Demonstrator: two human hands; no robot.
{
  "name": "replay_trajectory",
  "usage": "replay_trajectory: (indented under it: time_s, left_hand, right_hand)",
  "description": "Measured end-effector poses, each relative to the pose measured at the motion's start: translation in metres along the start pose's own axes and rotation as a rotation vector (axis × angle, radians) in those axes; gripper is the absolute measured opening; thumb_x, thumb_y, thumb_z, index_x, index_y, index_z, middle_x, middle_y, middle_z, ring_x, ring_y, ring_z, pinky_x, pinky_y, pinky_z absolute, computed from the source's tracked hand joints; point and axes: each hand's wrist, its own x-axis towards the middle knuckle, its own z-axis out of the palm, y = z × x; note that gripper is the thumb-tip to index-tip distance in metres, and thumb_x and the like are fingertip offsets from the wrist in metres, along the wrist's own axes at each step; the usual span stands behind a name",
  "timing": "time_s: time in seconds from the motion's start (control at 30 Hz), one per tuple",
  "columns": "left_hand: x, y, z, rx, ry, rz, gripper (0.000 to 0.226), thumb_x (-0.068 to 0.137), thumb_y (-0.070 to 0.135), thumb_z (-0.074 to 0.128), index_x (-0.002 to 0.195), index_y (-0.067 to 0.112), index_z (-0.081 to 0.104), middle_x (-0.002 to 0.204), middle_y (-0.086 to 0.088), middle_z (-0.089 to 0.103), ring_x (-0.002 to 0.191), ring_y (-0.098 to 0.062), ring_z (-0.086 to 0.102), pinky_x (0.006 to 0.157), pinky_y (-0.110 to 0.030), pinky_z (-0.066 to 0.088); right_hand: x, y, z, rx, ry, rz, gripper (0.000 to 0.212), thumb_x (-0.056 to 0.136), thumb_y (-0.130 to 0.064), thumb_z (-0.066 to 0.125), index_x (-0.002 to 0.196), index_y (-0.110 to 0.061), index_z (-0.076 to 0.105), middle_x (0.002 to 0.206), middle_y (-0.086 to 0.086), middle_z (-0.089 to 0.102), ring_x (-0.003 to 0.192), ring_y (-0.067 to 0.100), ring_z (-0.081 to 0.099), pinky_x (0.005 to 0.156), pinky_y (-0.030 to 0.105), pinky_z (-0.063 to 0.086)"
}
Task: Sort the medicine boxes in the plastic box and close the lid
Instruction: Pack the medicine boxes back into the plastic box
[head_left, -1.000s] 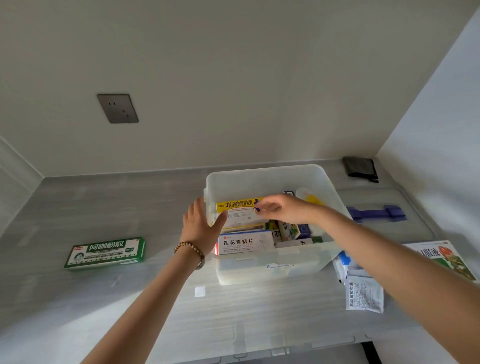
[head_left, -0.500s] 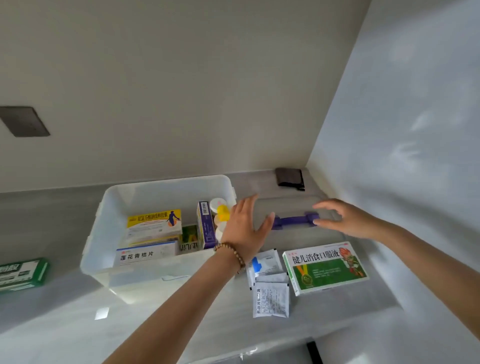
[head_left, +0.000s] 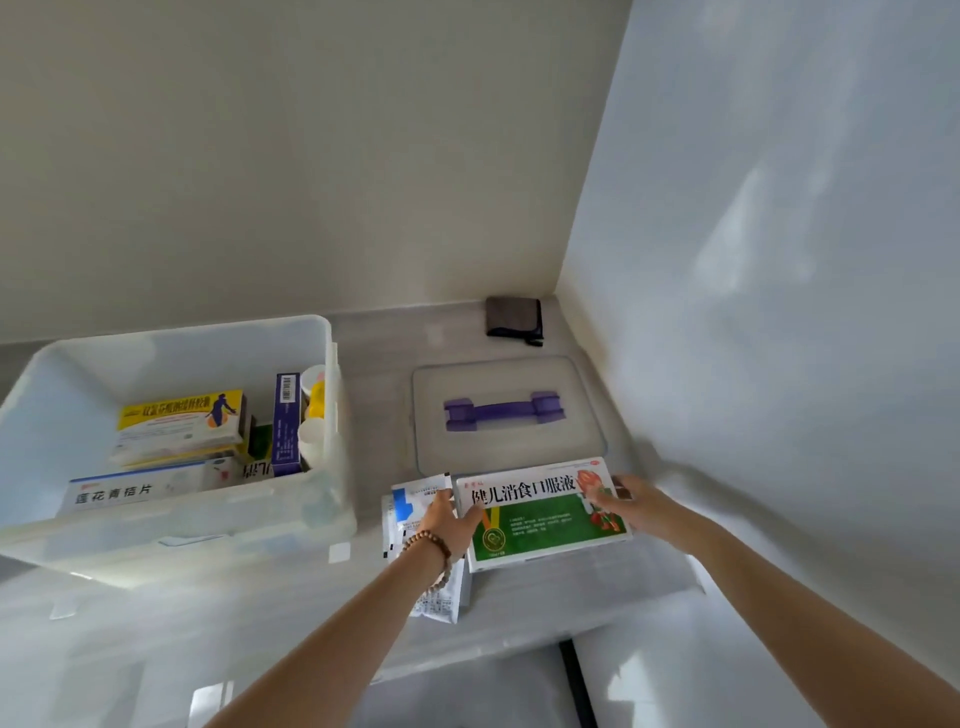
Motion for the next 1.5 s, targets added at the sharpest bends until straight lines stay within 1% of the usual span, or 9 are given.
replay_trajectory:
  time_s: [0.1, 0.4, 0.63, 0.77, 0.83, 0.97, 1.07, 1.3, 1.5]
  left_hand:
    - [0.002, 0.002, 0.007, 0.016, 0.008, 0.01, 0.043, 0.09, 0.027, 0.052, 0.126, 0.008, 0.038, 0.124, -0.01, 0.055, 0.088, -0.014, 0.055, 0.053, -0.015, 0.046]
    - [-0.008, 0.023, -0.009, -0.073, 0.118, 0.127, 0.043, 0.087, 0.022, 0.057, 0.124, 0.006, 0.041, 0.121, -0.01, 0.056, 0.089, -0.014, 0.058, 0.048, -0.012, 0.05]
    - [-0.035, 0.081, -0.103, -0.143, 0.243, 0.401, 0.044, 0.082, 0.03, 0.062, 0.12, 0.012, 0.049, 0.112, -0.003, 0.062, 0.097, -0.017, 0.062, 0.066, -0.021, 0.054]
    - [-0.044, 0.087, -0.175, -0.122, 0.317, 0.464, 0.039, 0.086, 0.029, 0.058, 0.119, 0.01, 0.054, 0.111, -0.004, 0.064, 0.087, -0.015, 0.063, 0.053, -0.013, 0.052]
    - [-0.047, 0.078, -0.213, -0.086, 0.366, 0.474, 0.033, 0.087, 0.03, 0.055, 0.115, 0.012, 0.056, 0.109, -0.004, 0.064, 0.083, -0.015, 0.064, 0.05, -0.013, 0.051]
    - [-0.041, 0.048, -0.288, -0.067, 0.427, 0.446, 0.033, 0.087, 0.031, 0.055, 0.114, 0.012, 0.058, 0.11, -0.006, 0.066, 0.083, -0.016, 0.064, 0.054, -0.017, 0.052]
    - [-0.033, 0.026, -0.335, -0.071, 0.448, 0.444, 0.035, 0.088, 0.03, 0.055, 0.119, 0.013, 0.056, 0.115, -0.008, 0.064, 0.083, -0.013, 0.063, 0.054, -0.013, 0.052]
    - [-0.022, -0.036, -0.415, 0.191, 0.639, 0.399, 0.049, 0.088, 0.033, 0.053, 0.133, 0.017, 0.041, 0.136, -0.008, 0.047, 0.126, -0.026, 0.04, 0.103, -0.041, 0.037]
    - [-0.014, -0.066, -0.419, 0.184, 0.567, 0.352, 0.06, 0.087, 0.032, 0.055, 0.14, 0.019, 0.029, 0.139, -0.008, 0.042, 0.13, -0.028, 0.034, 0.106, -0.045, 0.033]
  right_hand:
    - [0.007, 0.005, 0.004, 0.013, 0.001, -0.018, 0.042, 0.082, -0.041, 0.065, 0.115, -0.015, 0.059, 0.109, 0.005, 0.07, 0.098, 0.021, 0.066, 0.093, 0.042, 0.051]
    - [0.001, -0.014, -0.006, 0.099, 0.074, -0.038, 0.047, 0.077, -0.045, 0.069, 0.113, -0.019, 0.054, 0.106, 0.003, 0.068, 0.093, 0.018, 0.066, 0.08, 0.035, 0.055]
    - [-0.041, -0.117, -0.019, 0.274, 0.129, -0.307, 0.061, 0.06, -0.056, 0.07, 0.111, -0.025, 0.056, 0.096, -0.006, 0.073, 0.089, 0.013, 0.07, 0.083, 0.032, 0.053]
    - [-0.043, -0.179, 0.008, 0.414, 0.079, -0.386, 0.035, 0.079, -0.032, 0.069, 0.111, -0.023, 0.059, 0.103, 0.0, 0.073, 0.095, 0.018, 0.069, 0.086, 0.038, 0.053]
    - [-0.041, -0.209, 0.032, 0.469, 0.036, -0.391, 0.022, 0.085, -0.019, 0.065, 0.106, -0.021, 0.06, 0.099, 0.0, 0.073, 0.089, 0.014, 0.071, 0.076, 0.033, 0.054]
    - [-0.032, -0.261, 0.091, 0.508, -0.024, -0.378, 0.017, 0.084, -0.012, 0.065, 0.099, -0.017, 0.058, 0.078, -0.004, 0.075, 0.073, 0.01, 0.072, 0.061, 0.025, 0.055]
    - [-0.025, -0.296, 0.131, 0.518, -0.053, -0.36, 0.017, 0.084, -0.01, 0.065, 0.099, -0.015, 0.058, 0.085, 0.002, 0.075, 0.079, 0.016, 0.071, 0.067, 0.03, 0.056]
    - [0.0, -0.338, 0.196, 0.427, -0.043, -0.241, 0.029, 0.085, -0.008, 0.062, 0.114, -0.006, 0.057, 0.101, 0.013, 0.07, 0.09, 0.027, 0.067, 0.078, 0.039, 0.055]
    - [0.02, -0.346, 0.225, 0.419, -0.005, -0.172, 0.028, 0.085, -0.009, 0.063, 0.112, -0.006, 0.058, 0.091, 0.008, 0.071, 0.083, 0.023, 0.067, 0.065, 0.034, 0.054]
